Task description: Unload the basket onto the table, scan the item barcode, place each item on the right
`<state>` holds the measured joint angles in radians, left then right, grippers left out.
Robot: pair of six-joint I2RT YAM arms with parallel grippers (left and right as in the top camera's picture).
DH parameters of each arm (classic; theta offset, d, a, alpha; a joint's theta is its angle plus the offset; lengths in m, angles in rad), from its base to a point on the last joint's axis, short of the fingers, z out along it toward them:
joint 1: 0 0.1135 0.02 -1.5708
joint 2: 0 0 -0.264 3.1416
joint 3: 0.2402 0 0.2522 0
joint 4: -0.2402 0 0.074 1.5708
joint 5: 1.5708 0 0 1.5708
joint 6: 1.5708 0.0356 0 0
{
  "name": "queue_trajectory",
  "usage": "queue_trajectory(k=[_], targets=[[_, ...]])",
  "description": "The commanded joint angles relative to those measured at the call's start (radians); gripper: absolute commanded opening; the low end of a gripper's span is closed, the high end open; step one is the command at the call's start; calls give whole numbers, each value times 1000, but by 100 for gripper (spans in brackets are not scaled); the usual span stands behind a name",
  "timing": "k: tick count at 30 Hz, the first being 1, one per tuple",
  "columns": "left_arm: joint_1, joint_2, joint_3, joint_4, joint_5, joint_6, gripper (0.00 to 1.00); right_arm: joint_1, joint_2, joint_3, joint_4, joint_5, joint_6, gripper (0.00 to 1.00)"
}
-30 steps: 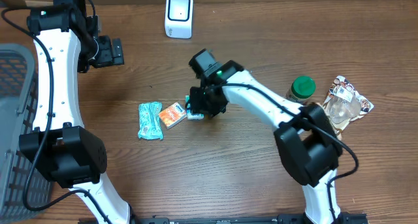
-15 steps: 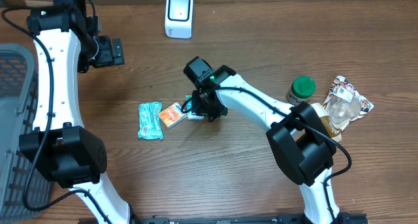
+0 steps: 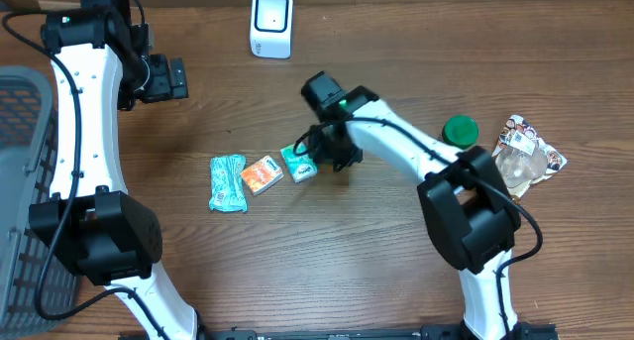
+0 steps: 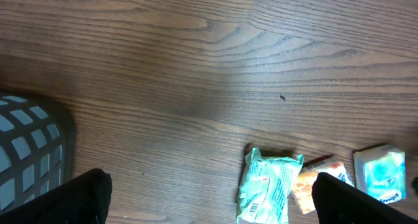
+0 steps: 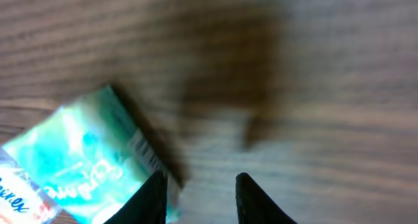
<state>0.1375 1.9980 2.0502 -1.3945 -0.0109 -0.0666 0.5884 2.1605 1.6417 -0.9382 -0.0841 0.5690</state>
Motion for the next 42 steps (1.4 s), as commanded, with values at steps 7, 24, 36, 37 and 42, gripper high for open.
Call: queue_trajectory(k=[7,24,36,37,42], targets=[[-1,-28,-2,1,4,26,100,-6,-43,79,-15,-278,-131,21],[-1,-28,-2,0,4,26,100,119,-37,-108,124,-39,116,4],[-1,-28,-2,0,4,26,100,-70,-38,-108,284,-26,1,7],[-1,-28,-2,0,4,26,100,-86,-38,-108,344,-53,-11,12],[-1,-28,-2,1,4,26,100,-93,-51,-84,394,-237,-129,32]])
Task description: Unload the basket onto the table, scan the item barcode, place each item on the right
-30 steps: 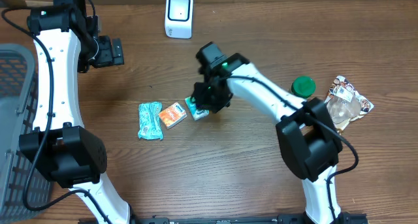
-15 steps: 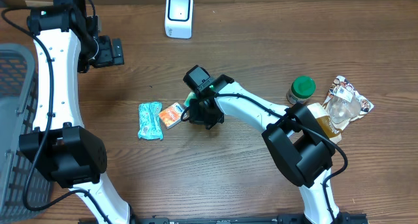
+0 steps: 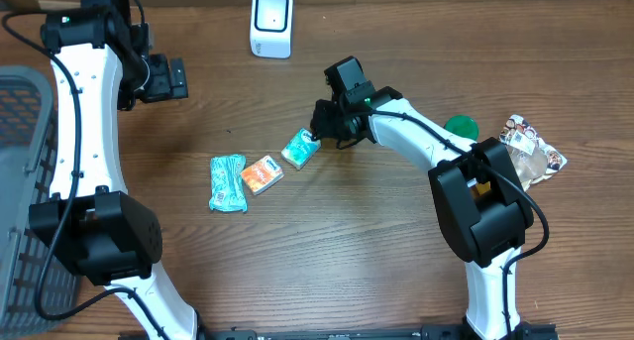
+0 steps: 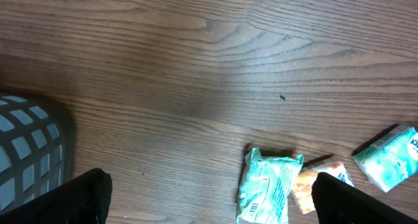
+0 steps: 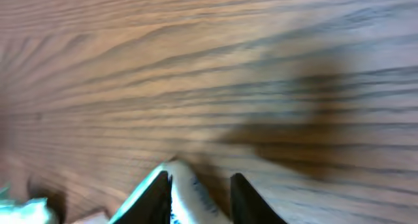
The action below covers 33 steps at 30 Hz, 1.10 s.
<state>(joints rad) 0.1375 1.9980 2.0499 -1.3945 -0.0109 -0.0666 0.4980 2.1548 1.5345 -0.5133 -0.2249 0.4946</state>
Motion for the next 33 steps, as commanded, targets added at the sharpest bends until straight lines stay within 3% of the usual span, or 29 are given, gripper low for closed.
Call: queue_trajectory(k=[1,4,6,7,18,27,33], targets=[[-1,-28,-2,0,4,26,100,-2,-50,30,-42,-95,-54,33],[-1,-28,-2,0,4,26,100,0,-95,85,-112,-95,-55,43],[-1,-28,-2,1,4,26,100,16,-113,94,-114,-108,-54,56],[-1,-28,-2,0,4,26,100,35,-114,94,-96,-121,-50,57],[-1,-28,-2,0,4,26,100,234,48,92,62,52,139,50],[-1,-28,-2,1,4,26,100,217,48,92,-112,101,137,54],[-1,-28,-2,0,4,26,100,212,-46,98,-193,99,79,56]])
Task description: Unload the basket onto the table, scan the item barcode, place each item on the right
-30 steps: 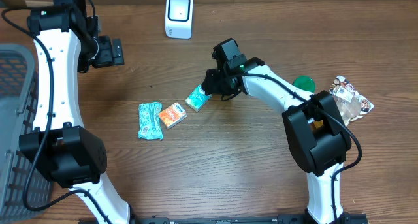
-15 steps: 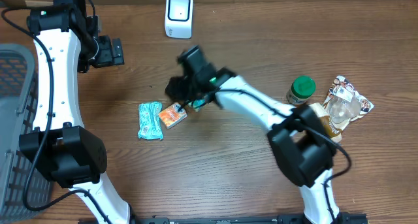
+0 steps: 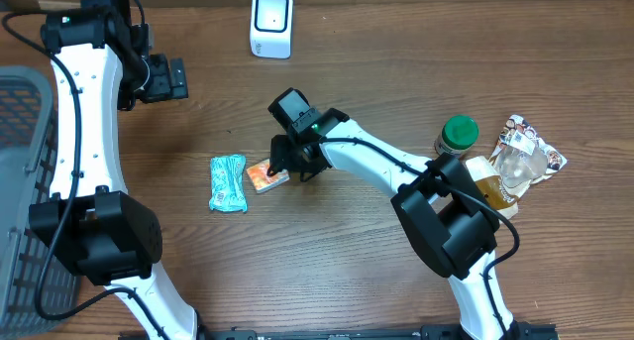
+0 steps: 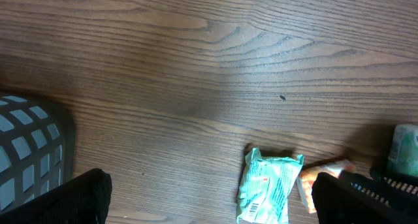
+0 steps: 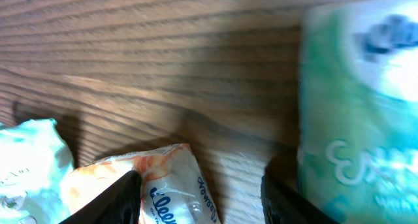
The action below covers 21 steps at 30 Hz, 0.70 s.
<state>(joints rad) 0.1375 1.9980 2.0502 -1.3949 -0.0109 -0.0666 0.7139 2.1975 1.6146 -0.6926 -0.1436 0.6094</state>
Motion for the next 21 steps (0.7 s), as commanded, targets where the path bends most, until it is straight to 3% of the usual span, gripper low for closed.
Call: queue_trajectory(k=[1,6,13,15,21], targets=[[-1,-28,-2,1,4,26,100,-5,-124,18,-34,16,-39,58],[-1,-28,-2,1,4,26,100,-69,-261,18,-134,16,-50,62],[-1,-28,-2,1,4,26,100,-220,-238,-49,-133,-127,-96,65],[-1,-28,-2,1,4,26,100,-238,-215,-87,-82,-207,-122,61],[-1,-28,-2,1,4,26,100,-238,-142,-159,-11,-229,-97,36]])
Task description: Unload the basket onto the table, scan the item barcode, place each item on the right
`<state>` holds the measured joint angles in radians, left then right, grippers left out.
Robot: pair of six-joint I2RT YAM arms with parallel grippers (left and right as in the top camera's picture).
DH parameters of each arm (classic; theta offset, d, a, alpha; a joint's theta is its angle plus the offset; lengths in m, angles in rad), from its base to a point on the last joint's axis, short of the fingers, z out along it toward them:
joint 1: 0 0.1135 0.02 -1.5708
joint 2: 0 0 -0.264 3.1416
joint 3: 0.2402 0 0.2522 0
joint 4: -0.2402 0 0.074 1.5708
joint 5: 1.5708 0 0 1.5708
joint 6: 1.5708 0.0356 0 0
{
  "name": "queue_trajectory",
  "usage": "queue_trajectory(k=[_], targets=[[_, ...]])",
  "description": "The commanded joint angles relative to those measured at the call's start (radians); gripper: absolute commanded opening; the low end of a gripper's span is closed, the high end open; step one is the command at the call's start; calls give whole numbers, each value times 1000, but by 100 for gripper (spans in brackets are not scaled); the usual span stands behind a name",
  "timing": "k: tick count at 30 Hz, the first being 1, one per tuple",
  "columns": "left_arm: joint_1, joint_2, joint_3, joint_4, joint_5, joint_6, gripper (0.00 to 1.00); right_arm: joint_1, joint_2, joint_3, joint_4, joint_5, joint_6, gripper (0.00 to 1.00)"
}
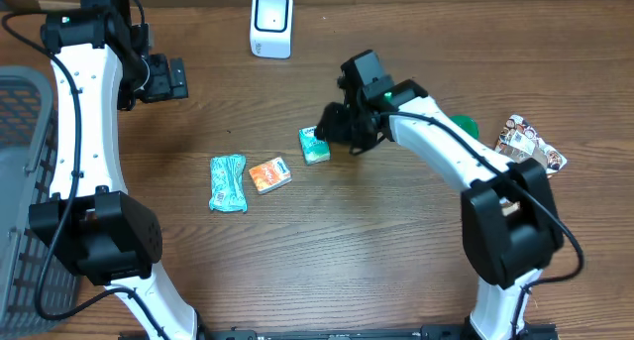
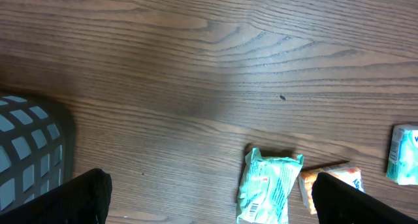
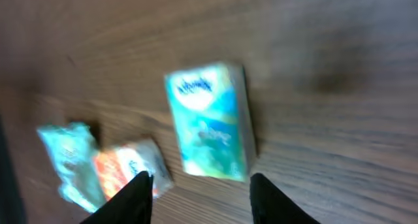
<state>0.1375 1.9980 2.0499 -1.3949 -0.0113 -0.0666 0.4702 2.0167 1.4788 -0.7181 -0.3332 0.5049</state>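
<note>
A green tissue pack (image 1: 314, 145) lies on the table, printed face up (image 3: 210, 119). My right gripper (image 1: 335, 130) hovers just to its right, open (image 3: 202, 201), with the pack ahead of the fingertips and nothing between them. An orange pack (image 1: 269, 174) and a teal packet (image 1: 227, 183) lie to the pack's left. The white scanner (image 1: 271, 23) stands at the back edge. My left gripper (image 1: 178, 79) hangs open (image 2: 219, 201) high at the far left, looking down on the teal packet (image 2: 268, 185).
A grey mesh basket (image 1: 20, 181) stands at the left edge. A green-capped bottle (image 1: 464, 128) and a snack bag (image 1: 530, 147) sit at the right, partly behind my right arm.
My right gripper was down over the orange pack with the green pack close at its fingers. It now sits further right, and the green pack lies apart from the orange one.
At first my right gripper was low at the green pack, which touched the orange pack. Then the pack sat tilted a little further back at the fingertips. Later the gripper covered it beside the orange pack. Now the pack lies free, right of the orange one. The left arm stayed still.
</note>
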Motion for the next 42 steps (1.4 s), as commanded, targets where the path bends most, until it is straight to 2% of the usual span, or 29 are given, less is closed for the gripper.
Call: queue_trajectory(k=[1,11,13,15,16,19,24,27,30,34,39,42], targets=[[-1,-28,-2,1,4,26,100,6,47,-25,17,-40,16,35],[-1,-28,-2,1,4,26,100,14,155,-34,96,-47,31,33],[-1,-28,-2,1,4,26,100,14,161,-37,96,-48,31,26],[-1,-28,-2,1,4,26,100,14,161,-38,93,-64,29,8],[-1,-28,-2,1,4,26,100,14,161,-38,95,-82,29,4],[-1,-28,-2,1,4,26,100,8,156,-31,96,-194,13,4],[-1,-28,-2,1,4,26,99,-30,65,-5,122,-583,-92,4],[-1,-28,-2,1,4,26,100,-43,-25,-5,212,-822,-99,4],[-1,-28,-2,1,4,26,100,-56,-84,-5,293,-965,-87,4],[-1,-28,-2,1,4,26,100,-89,-176,-5,438,-1108,37,4],[-1,-28,-2,1,4,26,100,-151,-201,-5,774,-1236,510,4],[-1,-28,-2,1,4,26,100,-158,-201,-6,847,-1236,604,4]])
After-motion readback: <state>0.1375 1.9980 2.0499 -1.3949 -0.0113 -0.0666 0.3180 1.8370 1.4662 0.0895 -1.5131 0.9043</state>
